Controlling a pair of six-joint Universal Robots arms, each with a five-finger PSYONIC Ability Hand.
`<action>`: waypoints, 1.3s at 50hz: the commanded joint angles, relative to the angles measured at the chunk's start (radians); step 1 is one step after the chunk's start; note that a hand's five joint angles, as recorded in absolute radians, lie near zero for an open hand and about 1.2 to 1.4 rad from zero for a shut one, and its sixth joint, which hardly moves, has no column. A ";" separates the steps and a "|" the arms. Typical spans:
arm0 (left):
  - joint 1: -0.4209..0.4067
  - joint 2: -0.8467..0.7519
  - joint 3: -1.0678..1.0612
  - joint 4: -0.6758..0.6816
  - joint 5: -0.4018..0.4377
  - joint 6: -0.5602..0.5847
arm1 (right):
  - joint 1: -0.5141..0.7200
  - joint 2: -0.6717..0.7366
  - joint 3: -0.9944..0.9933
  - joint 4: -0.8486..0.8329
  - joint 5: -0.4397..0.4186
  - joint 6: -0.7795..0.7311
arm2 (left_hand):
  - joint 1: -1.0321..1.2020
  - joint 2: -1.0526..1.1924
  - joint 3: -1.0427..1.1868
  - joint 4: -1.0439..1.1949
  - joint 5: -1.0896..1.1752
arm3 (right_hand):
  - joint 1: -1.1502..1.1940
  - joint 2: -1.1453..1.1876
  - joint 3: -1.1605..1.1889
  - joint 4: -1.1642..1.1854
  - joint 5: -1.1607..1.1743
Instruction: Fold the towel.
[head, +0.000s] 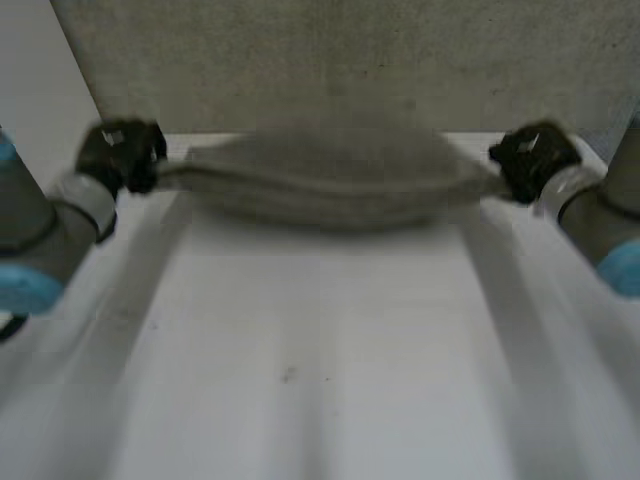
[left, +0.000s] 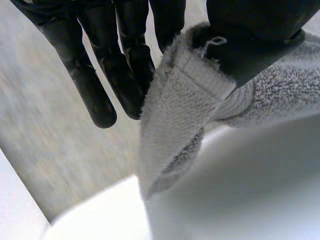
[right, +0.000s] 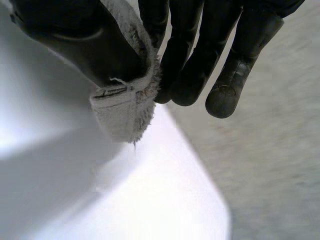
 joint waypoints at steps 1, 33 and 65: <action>0.001 -0.078 -0.190 0.113 0.024 0.137 | 0.002 0.065 0.144 -0.113 -0.007 -0.006 | 0.187 0.178 0.179 0.178 0.183 | 0.067 0.060 0.059 0.057 0.034; 0.139 0.457 -0.628 -0.165 0.193 0.365 | -0.117 -0.349 0.378 0.312 -0.010 -0.443 | 0.187 0.178 0.179 0.178 0.183 | 0.067 0.060 0.059 0.057 0.034; 0.001 -0.389 0.371 -0.173 0.007 0.316 | 0.068 0.430 -0.441 -0.029 0.169 -0.408 | -0.978 -0.987 -0.987 -0.988 -0.983 | -1.155 -1.162 -1.163 -1.164 -1.187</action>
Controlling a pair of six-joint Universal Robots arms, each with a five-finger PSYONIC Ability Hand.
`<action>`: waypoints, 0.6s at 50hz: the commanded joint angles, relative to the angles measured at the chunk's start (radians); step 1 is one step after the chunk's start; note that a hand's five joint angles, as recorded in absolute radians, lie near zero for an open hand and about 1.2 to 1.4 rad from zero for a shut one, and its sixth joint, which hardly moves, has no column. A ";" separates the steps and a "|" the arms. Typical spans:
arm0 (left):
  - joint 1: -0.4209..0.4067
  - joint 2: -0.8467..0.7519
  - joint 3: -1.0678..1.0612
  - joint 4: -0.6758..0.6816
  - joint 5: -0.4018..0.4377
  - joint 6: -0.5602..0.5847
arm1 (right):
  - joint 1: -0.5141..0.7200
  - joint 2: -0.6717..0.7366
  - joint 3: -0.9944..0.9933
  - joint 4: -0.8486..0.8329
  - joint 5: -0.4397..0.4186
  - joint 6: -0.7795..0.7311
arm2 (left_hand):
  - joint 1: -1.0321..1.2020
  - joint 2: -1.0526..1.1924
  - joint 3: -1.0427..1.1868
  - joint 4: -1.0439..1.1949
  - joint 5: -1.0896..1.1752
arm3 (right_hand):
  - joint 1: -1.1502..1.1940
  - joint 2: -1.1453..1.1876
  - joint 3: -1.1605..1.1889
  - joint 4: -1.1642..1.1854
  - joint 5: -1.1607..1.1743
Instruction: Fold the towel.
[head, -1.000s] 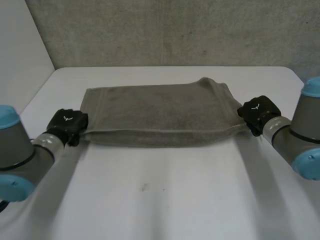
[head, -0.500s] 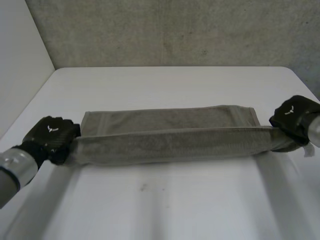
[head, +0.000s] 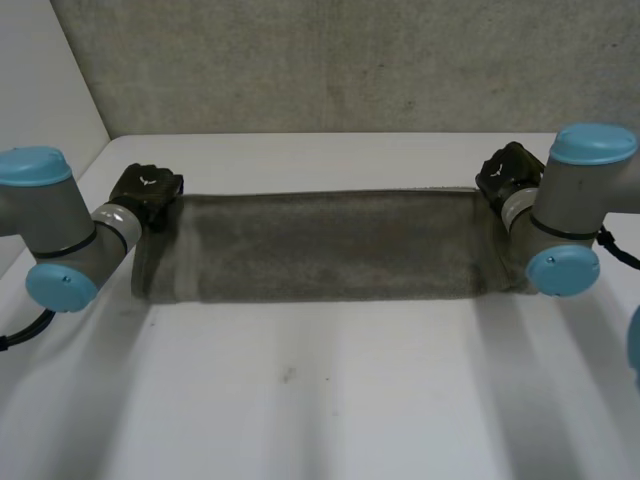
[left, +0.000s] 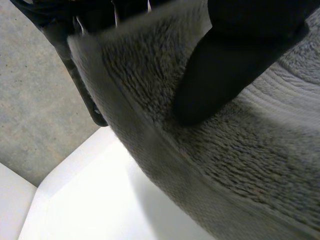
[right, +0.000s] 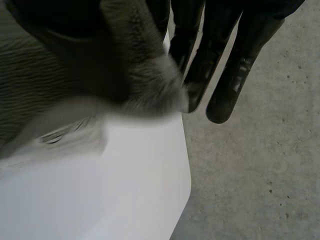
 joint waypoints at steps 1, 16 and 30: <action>-0.012 -0.042 0.055 -0.031 -0.024 0.006 | 0.010 0.073 -0.119 -0.033 0.011 0.029 | -0.782 -0.761 -0.791 -0.788 -0.798 | -0.700 -0.684 -0.700 -0.699 -0.711; -0.010 0.194 -0.130 -0.130 -0.093 -0.082 | -0.002 -0.152 0.015 -0.088 0.026 0.376 | -0.782 -0.761 -0.791 -0.788 -0.798 | -0.700 -0.684 -0.700 -0.699 -0.711; -0.012 0.513 -0.599 0.010 -0.068 -0.099 | -0.091 -0.453 0.607 -0.096 -0.066 0.448 | -0.782 -0.761 -0.791 -0.788 -0.798 | -0.700 -0.684 -0.700 -0.699 -0.711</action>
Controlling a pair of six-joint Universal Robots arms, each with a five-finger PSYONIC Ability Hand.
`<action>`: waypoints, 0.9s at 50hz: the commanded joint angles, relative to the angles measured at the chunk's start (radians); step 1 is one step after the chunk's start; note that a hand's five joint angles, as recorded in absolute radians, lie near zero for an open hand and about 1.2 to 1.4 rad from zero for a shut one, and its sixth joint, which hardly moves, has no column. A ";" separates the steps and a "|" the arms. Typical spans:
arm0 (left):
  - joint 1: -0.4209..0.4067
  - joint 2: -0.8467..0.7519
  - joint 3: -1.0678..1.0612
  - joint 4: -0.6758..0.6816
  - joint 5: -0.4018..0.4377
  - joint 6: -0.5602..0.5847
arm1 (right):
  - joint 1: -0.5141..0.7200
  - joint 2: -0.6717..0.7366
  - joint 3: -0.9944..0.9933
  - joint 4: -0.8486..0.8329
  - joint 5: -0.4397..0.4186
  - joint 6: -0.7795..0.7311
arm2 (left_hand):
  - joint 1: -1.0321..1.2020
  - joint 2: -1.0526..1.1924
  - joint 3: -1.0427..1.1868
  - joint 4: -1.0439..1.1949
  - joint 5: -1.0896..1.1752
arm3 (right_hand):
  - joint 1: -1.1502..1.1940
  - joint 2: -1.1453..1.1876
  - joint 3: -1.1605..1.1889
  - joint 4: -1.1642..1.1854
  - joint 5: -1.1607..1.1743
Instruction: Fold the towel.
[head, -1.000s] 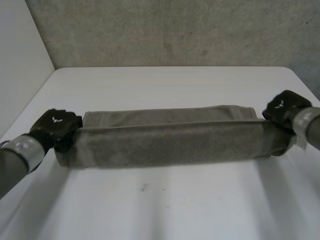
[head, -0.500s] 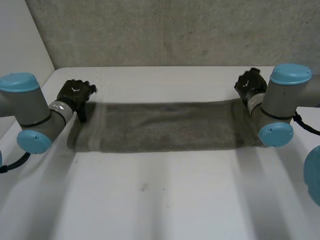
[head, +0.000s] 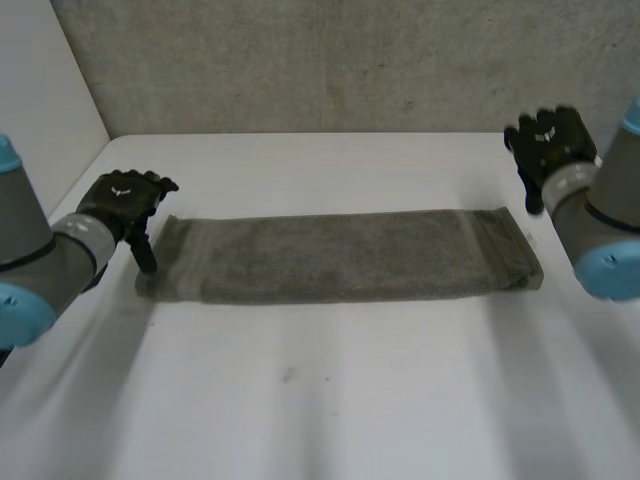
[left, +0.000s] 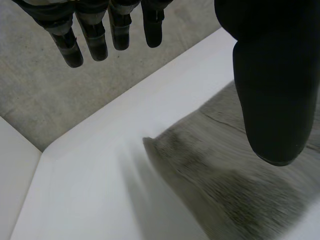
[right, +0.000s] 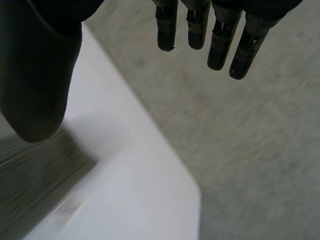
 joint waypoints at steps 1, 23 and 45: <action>-0.001 0.131 -0.211 0.100 0.014 0.001 | -0.071 -0.086 0.279 -0.007 -0.097 0.003 | 0.003 0.008 0.007 0.009 -0.029 | -0.056 -0.065 -0.068 -0.081 -0.061; -0.009 0.195 -0.364 0.232 0.041 -0.062 | -0.165 0.141 0.239 -0.105 -0.165 0.006 | 0.003 0.008 0.007 0.009 -0.029 | 0.978 0.969 0.965 0.952 0.973; -0.006 0.205 -0.389 0.249 0.043 -0.064 | -0.367 0.097 0.167 -0.099 -0.139 -0.022 | 0.003 0.008 0.007 0.009 -0.029 | 1.166 1.157 1.154 1.141 1.161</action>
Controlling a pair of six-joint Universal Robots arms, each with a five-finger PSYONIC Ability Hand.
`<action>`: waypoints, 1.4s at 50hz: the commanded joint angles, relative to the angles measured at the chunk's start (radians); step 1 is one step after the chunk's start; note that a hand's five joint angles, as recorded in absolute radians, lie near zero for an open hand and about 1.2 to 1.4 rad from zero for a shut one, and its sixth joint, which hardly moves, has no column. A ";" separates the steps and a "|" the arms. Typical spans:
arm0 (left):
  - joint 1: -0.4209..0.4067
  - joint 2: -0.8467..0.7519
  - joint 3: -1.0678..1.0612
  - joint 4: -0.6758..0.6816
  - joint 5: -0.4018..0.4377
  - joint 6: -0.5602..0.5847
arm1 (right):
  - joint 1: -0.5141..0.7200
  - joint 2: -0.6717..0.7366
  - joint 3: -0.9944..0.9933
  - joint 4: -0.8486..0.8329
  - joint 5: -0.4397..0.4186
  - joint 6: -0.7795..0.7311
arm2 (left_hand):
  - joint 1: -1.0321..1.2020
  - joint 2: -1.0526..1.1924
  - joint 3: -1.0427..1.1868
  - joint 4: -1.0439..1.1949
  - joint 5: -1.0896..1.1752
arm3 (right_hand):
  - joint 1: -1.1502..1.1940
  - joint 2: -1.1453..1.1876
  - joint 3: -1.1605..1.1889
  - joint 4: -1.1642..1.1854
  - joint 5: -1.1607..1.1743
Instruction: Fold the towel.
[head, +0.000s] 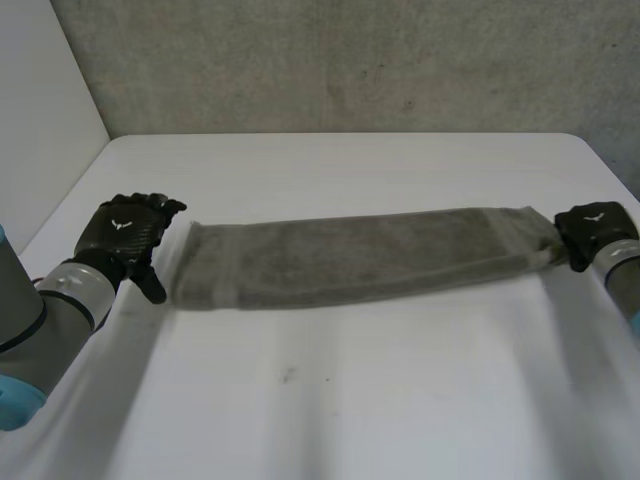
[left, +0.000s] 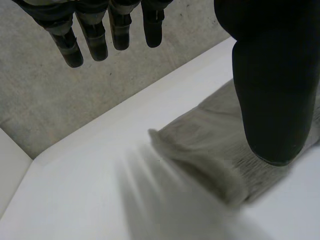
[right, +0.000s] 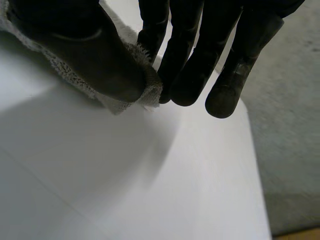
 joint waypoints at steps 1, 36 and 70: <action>0.001 0.012 -0.012 -0.002 0.002 0.001 | -0.102 -0.019 -0.038 0.009 0.010 -0.094 | 0.004 0.009 0.007 0.009 -0.029 | 0.095 0.086 0.062 0.058 0.066; -0.035 0.045 0.111 -0.007 -0.010 -0.109 | 0.880 0.279 -0.416 0.035 0.106 -0.298 | 0.004 0.009 0.007 0.009 -0.029 | 0.095 0.086 0.062 0.058 0.066; -0.143 0.003 0.138 -0.001 -0.003 -0.097 | 0.374 -0.131 0.213 -0.008 0.079 0.179 | 0.004 0.009 0.007 0.009 -0.029 | -0.891 -0.900 -0.924 -0.928 -0.921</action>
